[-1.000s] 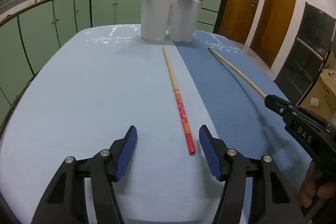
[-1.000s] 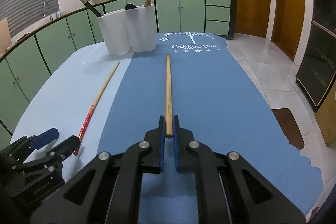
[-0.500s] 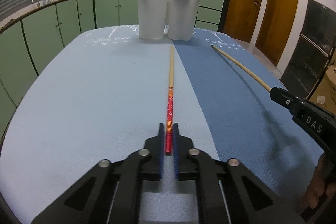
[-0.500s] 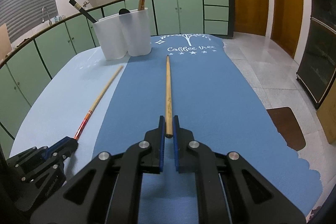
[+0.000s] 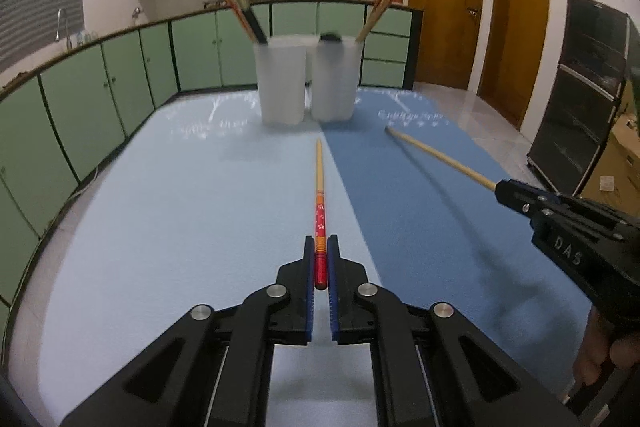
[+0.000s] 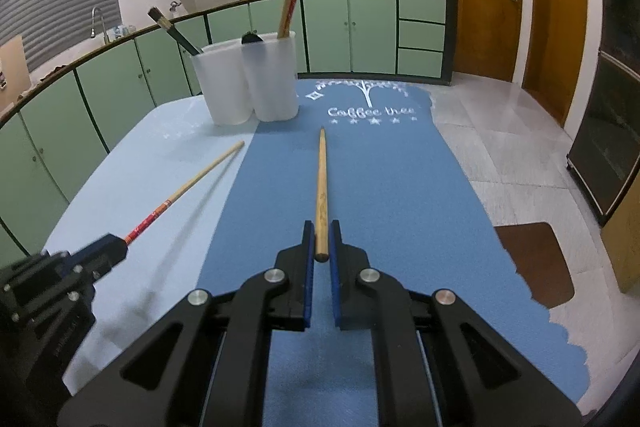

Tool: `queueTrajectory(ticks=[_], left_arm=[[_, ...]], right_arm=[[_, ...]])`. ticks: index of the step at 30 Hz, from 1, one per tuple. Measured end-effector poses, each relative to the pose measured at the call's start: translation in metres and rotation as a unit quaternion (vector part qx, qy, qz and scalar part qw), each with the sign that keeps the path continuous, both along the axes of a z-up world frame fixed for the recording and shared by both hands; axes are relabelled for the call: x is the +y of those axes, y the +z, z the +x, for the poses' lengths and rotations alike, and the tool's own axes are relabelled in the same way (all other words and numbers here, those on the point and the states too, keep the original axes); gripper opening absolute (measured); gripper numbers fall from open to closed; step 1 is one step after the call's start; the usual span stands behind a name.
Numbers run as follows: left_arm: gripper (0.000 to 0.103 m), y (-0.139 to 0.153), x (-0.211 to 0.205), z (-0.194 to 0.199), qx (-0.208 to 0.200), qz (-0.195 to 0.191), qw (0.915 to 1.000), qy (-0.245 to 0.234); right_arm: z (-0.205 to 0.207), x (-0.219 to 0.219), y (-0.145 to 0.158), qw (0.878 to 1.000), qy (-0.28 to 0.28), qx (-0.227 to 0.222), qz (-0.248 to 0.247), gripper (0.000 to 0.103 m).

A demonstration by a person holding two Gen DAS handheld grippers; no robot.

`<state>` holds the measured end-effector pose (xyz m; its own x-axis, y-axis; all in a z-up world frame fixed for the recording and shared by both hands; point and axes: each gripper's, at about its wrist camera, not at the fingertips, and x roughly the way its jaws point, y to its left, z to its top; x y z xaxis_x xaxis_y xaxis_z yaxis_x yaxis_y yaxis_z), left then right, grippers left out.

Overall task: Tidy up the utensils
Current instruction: 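Grasp a plain wooden chopstick with the right tool while the left tool grasps a red-patterned chopstick, then lift both chopsticks and drop them into the white holder while both tools open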

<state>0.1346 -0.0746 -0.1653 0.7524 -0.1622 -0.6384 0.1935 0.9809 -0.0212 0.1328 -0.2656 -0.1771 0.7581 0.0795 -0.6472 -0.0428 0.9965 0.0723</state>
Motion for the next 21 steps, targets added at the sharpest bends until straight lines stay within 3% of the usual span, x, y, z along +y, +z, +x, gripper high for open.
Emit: queueTrajectory(ticks=[12, 21], left_arm=[[0.006, 0.078, 0.007, 0.008, -0.070, -0.029, 0.9971, -0.008], [0.006, 0.118, 0.009, 0.018, -0.108, -0.041, 0.9931, -0.020]], right_arm=[[0.003, -0.005, 0.064, 0.998, 0.018, -0.050, 0.020, 0.006], [0.017, -0.006, 0.110, 0.996, 0.043, -0.065, 0.047, 0.006]])
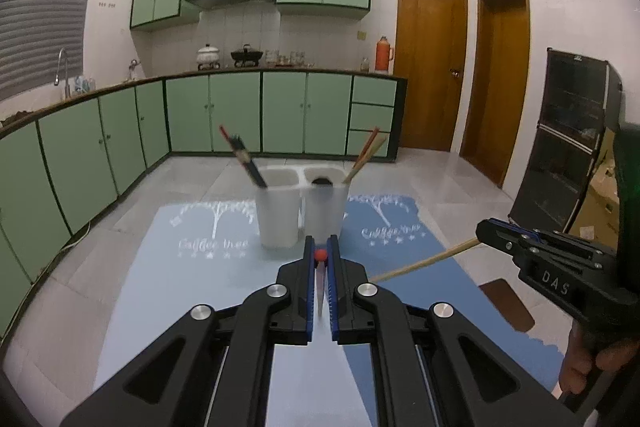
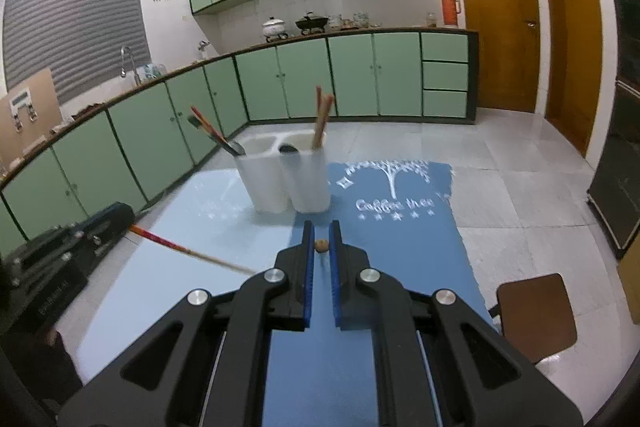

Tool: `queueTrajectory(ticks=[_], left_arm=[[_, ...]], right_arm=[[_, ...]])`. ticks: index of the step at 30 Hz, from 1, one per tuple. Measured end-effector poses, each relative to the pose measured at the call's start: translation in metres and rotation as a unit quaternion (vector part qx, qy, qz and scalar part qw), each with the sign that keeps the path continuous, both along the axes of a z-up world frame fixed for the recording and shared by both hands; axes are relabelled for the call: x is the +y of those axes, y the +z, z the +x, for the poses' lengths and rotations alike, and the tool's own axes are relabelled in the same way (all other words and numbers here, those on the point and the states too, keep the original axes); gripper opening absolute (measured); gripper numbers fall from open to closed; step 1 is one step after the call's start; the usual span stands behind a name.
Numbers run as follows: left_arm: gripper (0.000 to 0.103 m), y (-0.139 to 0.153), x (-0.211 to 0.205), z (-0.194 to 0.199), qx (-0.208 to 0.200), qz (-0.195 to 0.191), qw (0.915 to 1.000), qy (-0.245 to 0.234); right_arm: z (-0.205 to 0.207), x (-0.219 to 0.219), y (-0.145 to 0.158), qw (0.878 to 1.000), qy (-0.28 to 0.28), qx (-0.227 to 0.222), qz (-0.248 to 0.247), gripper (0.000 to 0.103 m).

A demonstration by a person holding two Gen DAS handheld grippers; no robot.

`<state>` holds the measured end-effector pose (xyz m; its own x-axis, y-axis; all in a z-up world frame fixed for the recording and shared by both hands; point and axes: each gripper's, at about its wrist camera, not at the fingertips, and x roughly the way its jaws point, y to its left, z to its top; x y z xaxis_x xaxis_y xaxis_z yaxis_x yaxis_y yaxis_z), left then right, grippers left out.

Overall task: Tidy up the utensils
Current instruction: 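Lift both chopsticks and drop them into the white holder while both tools open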

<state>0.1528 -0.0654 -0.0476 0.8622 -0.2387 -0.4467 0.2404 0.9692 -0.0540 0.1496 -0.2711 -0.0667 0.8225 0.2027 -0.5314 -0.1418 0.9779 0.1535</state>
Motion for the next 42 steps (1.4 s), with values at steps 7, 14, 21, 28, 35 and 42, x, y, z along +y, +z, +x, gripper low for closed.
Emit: queueTrajectory(ticks=[7, 14, 21, 28, 35, 42], left_arm=[[0.006, 0.021, 0.000, 0.014, -0.020, -0.008, 0.9997, -0.008], [0.006, 0.044, 0.004, 0.025, -0.049, -0.013, 0.9987, -0.010], [0.006, 0.082, 0.012, 0.044, -0.101, -0.018, 0.9947, 0.000], [0.006, 0.114, 0.016, 0.078, -0.151, -0.020, 0.9881, 0.017], [0.006, 0.103, 0.017, 0.128, -0.131, -0.016, 0.9909, 0.026], [0.006, 0.071, 0.014, 0.178, -0.095, -0.012, 0.9950, 0.029]], right_arm=[[0.016, 0.003, 0.036, 0.999, 0.028, -0.010, 0.020, 0.006], [0.035, 0.009, 0.072, 0.998, 0.044, -0.035, 0.020, 0.006], [0.059, 0.007, 0.116, 0.995, 0.052, -0.080, 0.022, 0.006], [0.093, 0.004, 0.156, 0.989, 0.042, -0.135, 0.036, 0.006], [0.146, 0.011, 0.148, 0.990, 0.019, -0.139, 0.010, 0.006], [0.192, 0.021, 0.112, 0.994, 0.022, -0.106, -0.003, 0.006]])
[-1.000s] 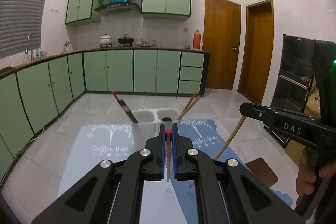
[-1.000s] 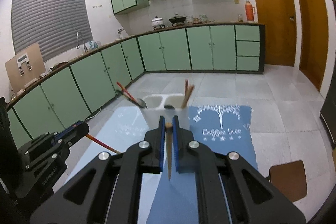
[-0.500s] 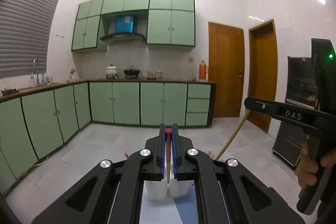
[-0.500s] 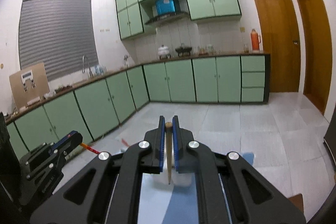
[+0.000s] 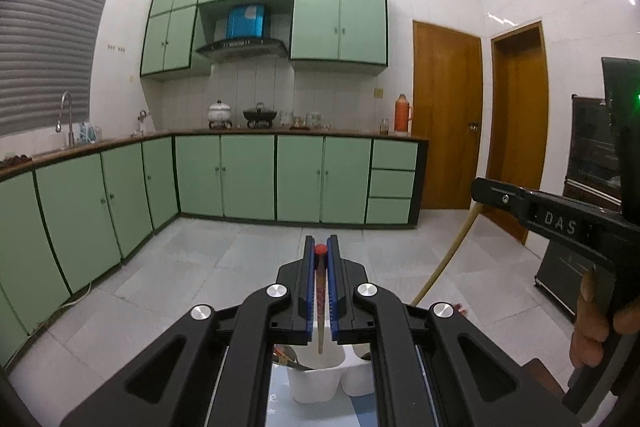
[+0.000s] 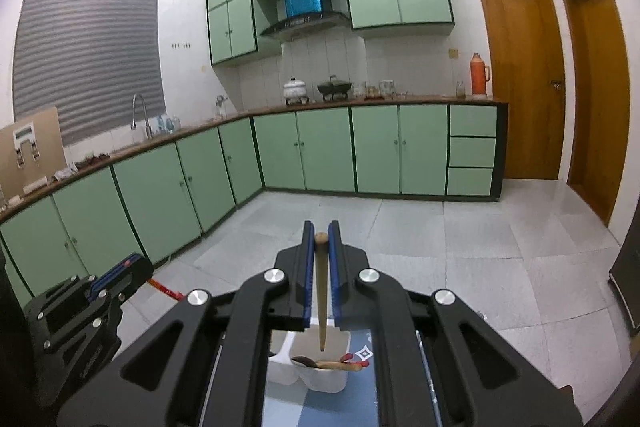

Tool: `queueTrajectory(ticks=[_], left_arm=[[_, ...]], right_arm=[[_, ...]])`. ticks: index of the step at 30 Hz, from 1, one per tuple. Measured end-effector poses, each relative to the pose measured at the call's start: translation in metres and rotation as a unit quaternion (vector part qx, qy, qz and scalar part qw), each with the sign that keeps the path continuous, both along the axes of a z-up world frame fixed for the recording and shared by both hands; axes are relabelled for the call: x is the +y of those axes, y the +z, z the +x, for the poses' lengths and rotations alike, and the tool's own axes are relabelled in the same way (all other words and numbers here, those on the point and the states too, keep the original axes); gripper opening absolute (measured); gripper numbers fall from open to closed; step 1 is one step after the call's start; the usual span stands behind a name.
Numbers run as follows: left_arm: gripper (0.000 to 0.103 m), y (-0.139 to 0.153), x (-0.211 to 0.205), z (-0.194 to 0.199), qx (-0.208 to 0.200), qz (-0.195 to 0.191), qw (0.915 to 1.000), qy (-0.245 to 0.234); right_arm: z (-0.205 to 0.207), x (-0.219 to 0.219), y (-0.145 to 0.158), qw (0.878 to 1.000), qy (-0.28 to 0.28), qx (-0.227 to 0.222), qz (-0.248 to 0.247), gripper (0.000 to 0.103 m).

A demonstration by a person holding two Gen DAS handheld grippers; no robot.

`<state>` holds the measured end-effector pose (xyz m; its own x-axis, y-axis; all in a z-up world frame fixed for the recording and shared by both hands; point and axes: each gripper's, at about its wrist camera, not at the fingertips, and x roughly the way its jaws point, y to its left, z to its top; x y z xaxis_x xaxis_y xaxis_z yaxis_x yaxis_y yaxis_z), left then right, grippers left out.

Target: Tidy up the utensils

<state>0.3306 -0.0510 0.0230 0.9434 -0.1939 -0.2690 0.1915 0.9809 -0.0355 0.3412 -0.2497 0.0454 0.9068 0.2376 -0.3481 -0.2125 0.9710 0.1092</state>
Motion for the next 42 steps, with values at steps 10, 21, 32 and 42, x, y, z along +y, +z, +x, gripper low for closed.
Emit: queueTrajectory(ticks=[10, 21, 32, 42], left_arm=[[0.006, -0.047, 0.000, 0.039, 0.060, 0.009, 0.9981, -0.007], [0.006, -0.062, 0.006, 0.050, 0.093, 0.008, 0.9956, -0.006], [0.039, -0.025, 0.018, -0.005, 0.054, -0.018, 0.9984, -0.007], [0.065, -0.034, 0.033, -0.065, 0.074, -0.023, 0.9969, 0.008]], right_arm=[[0.033, 0.012, -0.047, 0.998, 0.016, 0.057, -0.008, 0.006], [0.037, 0.017, -0.066, 0.996, 0.019, 0.088, 0.003, 0.010], [-0.027, -0.017, -0.032, 0.999, -0.015, 0.027, 0.031, 0.050], [-0.104, -0.038, -0.050, 0.998, -0.043, 0.036, 0.029, 0.089]])
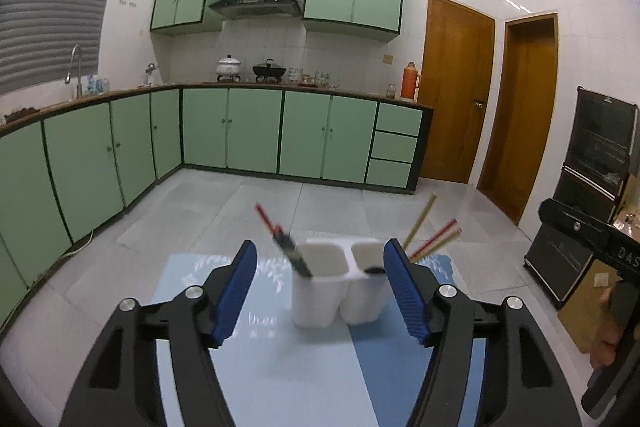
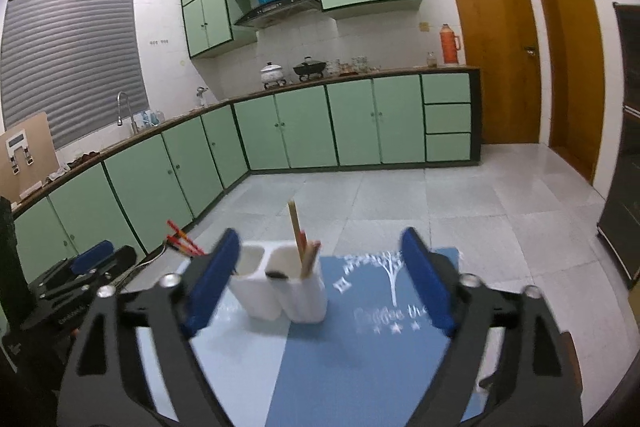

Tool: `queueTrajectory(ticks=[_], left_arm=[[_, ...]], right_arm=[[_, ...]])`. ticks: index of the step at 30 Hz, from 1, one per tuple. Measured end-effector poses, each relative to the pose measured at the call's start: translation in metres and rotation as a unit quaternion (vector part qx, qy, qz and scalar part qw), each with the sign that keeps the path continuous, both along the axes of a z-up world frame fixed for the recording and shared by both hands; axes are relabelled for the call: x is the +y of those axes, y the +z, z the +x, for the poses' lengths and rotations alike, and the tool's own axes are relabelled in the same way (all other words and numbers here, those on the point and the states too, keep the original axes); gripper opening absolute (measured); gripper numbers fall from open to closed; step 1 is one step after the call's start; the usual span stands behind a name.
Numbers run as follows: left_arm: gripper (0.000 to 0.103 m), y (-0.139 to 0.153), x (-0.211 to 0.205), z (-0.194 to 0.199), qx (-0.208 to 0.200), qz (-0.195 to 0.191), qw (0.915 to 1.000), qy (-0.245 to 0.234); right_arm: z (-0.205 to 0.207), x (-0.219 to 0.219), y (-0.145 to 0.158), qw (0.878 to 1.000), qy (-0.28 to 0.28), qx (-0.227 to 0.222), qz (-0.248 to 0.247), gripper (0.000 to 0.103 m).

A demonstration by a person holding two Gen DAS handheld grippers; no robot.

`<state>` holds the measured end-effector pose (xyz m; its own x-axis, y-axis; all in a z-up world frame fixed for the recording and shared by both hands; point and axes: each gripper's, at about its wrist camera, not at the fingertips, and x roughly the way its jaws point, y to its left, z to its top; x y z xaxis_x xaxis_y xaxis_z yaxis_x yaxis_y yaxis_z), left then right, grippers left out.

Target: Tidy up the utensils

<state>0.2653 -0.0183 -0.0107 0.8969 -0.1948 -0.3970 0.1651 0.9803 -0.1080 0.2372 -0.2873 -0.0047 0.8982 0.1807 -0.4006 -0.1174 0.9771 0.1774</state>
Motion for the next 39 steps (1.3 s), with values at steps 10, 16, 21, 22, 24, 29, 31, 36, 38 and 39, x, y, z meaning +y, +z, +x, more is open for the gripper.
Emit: queueTrajectory(ticks=[10, 16, 21, 22, 24, 29, 31, 36, 38, 39], left_arm=[[0.084, 0.000, 0.000, -0.045, 0.006, 0.018, 0.9998, 0.010], [0.089, 0.008, 0.002, -0.066, -0.006, 0.018, 0.9998, 0.009], [0.094, 0.014, 0.000, -0.082, -0.016, 0.019, 0.9997, 0.008], [0.095, 0.015, 0.000, -0.084, -0.018, 0.019, 0.9996, 0.008], [0.097, 0.020, -0.001, -0.089, -0.024, 0.020, 0.9995, 0.008], [0.097, 0.026, -0.002, -0.100, -0.035, 0.025, 0.9990, 0.008], [0.097, 0.028, -0.002, -0.104, -0.037, 0.025, 0.9990, 0.005], [0.097, 0.030, -0.005, -0.113, -0.046, 0.025, 0.9986, 0.004], [0.097, 0.032, -0.004, -0.116, -0.048, 0.024, 0.9986, 0.003], [0.097, 0.032, -0.003, -0.117, -0.048, 0.024, 0.9985, 0.004]], right_arm=[[-0.054, 0.008, -0.002, 1.000, 0.005, -0.012, -0.017, 0.097], [-0.073, 0.017, 0.004, 1.000, 0.022, -0.015, -0.016, 0.097], [-0.085, 0.023, 0.007, 0.999, 0.038, -0.015, -0.014, 0.097], [-0.087, 0.024, 0.007, 0.999, 0.041, -0.015, -0.015, 0.097], [-0.094, 0.025, 0.008, 0.999, 0.045, -0.017, -0.022, 0.097], [-0.103, 0.029, 0.015, 0.998, 0.054, -0.026, -0.029, 0.097], [-0.107, 0.030, 0.017, 0.998, 0.055, -0.029, -0.029, 0.098], [-0.116, 0.032, 0.022, 0.997, 0.062, -0.034, -0.031, 0.098], [-0.118, 0.034, 0.024, 0.997, 0.064, -0.037, -0.035, 0.097], [-0.119, 0.035, 0.024, 0.997, 0.064, -0.037, -0.036, 0.098]])
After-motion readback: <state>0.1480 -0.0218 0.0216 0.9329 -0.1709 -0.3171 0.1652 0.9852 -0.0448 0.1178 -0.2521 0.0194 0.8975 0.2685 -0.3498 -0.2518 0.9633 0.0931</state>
